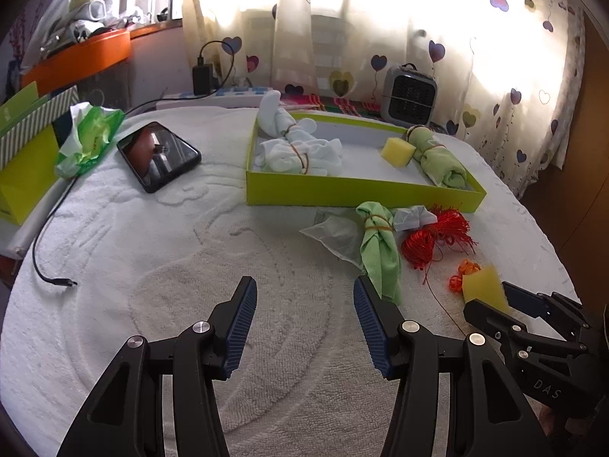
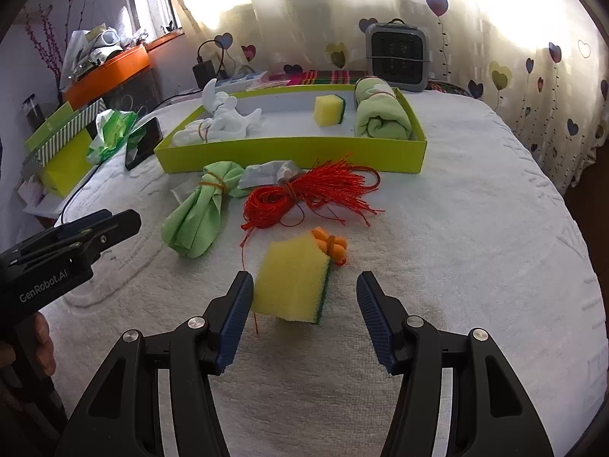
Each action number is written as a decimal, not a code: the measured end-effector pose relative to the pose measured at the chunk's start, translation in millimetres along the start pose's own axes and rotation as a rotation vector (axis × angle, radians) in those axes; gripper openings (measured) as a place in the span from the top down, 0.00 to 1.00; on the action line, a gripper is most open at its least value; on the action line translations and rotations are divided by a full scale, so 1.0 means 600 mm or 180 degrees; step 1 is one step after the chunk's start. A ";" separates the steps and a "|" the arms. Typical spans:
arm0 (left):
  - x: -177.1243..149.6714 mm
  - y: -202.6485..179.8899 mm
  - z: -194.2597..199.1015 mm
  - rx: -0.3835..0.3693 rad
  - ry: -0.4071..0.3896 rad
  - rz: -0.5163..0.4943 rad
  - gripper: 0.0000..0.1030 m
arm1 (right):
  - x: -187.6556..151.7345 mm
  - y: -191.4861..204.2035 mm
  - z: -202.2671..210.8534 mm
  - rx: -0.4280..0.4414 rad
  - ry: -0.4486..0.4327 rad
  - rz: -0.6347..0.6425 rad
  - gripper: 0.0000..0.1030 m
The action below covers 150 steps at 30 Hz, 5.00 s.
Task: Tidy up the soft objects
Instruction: 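Grasp the green cloth bundle with the left tool while the right tool grasps a yellow sponge, then carry the green cloth bundle and yellow sponge over the green box lid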
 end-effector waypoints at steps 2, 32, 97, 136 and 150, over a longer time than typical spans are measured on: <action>-0.001 -0.002 -0.001 -0.0041 0.0021 -0.0018 0.49 | -0.002 -0.002 0.001 0.0005 -0.0014 -0.0024 0.44; 0.046 -0.073 -0.023 -0.0131 0.0127 -0.0282 0.49 | -0.011 -0.031 0.040 0.0361 -0.0231 -0.0142 0.70; 0.060 -0.029 -0.016 -0.0362 0.0111 -0.0215 0.83 | 0.024 -0.049 0.050 0.0227 -0.0302 -0.0132 0.70; 0.185 0.007 -0.055 -0.0374 0.0047 -0.0195 0.83 | 0.187 -0.038 -0.009 0.0264 -0.0235 0.0105 0.70; 0.218 0.012 -0.095 -0.0350 0.0093 -0.0169 0.83 | 0.228 -0.043 -0.066 0.0255 -0.0054 0.0128 0.70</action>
Point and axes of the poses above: each gripper's, at about its wrist camera, not at the fingertips, and z roughly against the way its jaws point, y to its left, x to its top, the point moved 3 cm from there along -z, roughly the way its jaws point, and after that the axes turned 10 degrees about y, right-handed, at the moved point
